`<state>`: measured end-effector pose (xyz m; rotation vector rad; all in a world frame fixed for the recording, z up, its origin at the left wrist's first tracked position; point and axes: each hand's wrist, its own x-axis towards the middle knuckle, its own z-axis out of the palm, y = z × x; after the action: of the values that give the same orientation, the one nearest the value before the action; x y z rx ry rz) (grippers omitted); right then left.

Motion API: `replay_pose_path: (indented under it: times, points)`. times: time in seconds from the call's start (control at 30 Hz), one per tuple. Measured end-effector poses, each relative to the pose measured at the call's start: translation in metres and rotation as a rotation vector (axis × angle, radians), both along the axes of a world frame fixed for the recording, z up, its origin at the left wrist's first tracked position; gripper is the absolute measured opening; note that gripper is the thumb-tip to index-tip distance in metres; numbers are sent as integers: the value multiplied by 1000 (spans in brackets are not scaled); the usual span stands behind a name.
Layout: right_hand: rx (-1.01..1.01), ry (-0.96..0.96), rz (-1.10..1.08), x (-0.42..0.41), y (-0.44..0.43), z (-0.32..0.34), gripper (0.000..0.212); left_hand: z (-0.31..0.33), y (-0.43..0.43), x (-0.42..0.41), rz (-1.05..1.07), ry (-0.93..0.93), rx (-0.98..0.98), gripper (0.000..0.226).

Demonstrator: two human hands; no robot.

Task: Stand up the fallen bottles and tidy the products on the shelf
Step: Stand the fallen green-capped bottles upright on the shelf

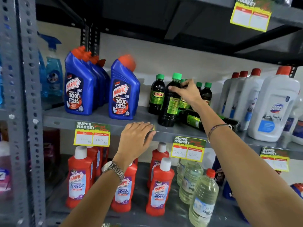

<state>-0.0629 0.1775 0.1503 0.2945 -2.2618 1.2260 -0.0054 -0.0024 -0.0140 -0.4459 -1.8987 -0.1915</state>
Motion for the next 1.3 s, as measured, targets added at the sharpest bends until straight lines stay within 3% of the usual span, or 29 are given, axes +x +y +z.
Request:
replay_pose_path:
  times: [0.13, 0.27, 0.43, 0.57, 0.63, 0.83, 1.03, 1.3]
  points:
    - [-182, -68, 193, 3, -5, -2, 57, 0, 0, 0, 2, -10, 0, 32]
    - [-124, -55, 160, 0, -5, -4, 54, -1, -1, -1, 4, -20, 2, 32]
    - [54, 18, 48, -1, -3, -1, 72, 0, 0, 1, 21, -41, -1, 35]
    - [-154, -48, 201, -1, -8, 0, 49, 1, -1, 1, 15, -64, 6, 35]
    - [-147, -41, 201, -3, -7, -1, 44, 1, -1, 2, 13, -74, 8, 35]
    - [92, 51, 42, -4, -7, 2, 67, 0, 0, 2, 13, -98, 16, 36]
    - [-153, -85, 241, -4, -5, -3, 41, -1, -1, 1, 3, -77, 18, 35]
    - [-152, -86, 277, -7, 3, -5, 55, -2, -1, -2, -6, -68, 27, 35]
